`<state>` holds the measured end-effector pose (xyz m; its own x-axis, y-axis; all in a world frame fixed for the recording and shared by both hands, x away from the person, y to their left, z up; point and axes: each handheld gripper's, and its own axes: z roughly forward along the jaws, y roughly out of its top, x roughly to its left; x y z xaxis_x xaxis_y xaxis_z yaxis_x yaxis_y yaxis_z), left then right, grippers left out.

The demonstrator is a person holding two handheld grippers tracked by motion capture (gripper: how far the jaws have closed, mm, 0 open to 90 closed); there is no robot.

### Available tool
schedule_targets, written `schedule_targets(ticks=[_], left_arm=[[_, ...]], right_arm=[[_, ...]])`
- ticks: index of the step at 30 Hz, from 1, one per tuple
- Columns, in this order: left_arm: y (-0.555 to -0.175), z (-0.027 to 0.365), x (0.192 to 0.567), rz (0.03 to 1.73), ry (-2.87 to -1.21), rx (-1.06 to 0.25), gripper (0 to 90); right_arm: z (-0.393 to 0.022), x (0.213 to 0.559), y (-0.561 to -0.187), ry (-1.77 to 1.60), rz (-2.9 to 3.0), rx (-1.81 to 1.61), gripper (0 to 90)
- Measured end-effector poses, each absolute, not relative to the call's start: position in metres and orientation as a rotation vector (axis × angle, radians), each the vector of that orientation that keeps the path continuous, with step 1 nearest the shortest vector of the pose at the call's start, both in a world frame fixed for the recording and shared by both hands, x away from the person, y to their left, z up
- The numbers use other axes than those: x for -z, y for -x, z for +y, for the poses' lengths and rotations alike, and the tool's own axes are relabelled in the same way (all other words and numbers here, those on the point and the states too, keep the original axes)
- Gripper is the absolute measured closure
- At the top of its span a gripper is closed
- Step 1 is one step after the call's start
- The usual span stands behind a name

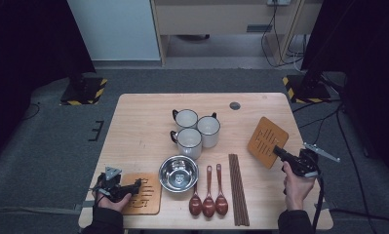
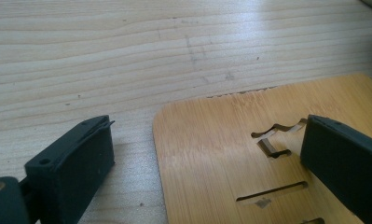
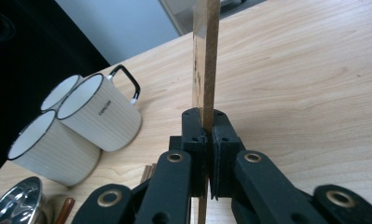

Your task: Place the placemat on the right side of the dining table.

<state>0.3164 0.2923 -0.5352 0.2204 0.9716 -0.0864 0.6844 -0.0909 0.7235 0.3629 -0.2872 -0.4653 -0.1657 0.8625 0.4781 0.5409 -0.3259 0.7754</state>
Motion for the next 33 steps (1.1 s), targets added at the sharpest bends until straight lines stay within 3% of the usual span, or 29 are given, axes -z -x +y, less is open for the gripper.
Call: schedule_targets(ticks=[18, 33], left_arm=[[-0.316, 0.292, 0.535, 1.53, -1.844, -0.562, 1.6], [-0.316, 0.292, 0.535, 1.53, -1.844, -0.562, 1.6]], right_arm=[[-0.292, 0.473, -0.361, -1.82, 1.603, -1.432, 86.4], [-0.301, 0.482, -0.357, -1.837, 1.606, -1.331, 73.9]])
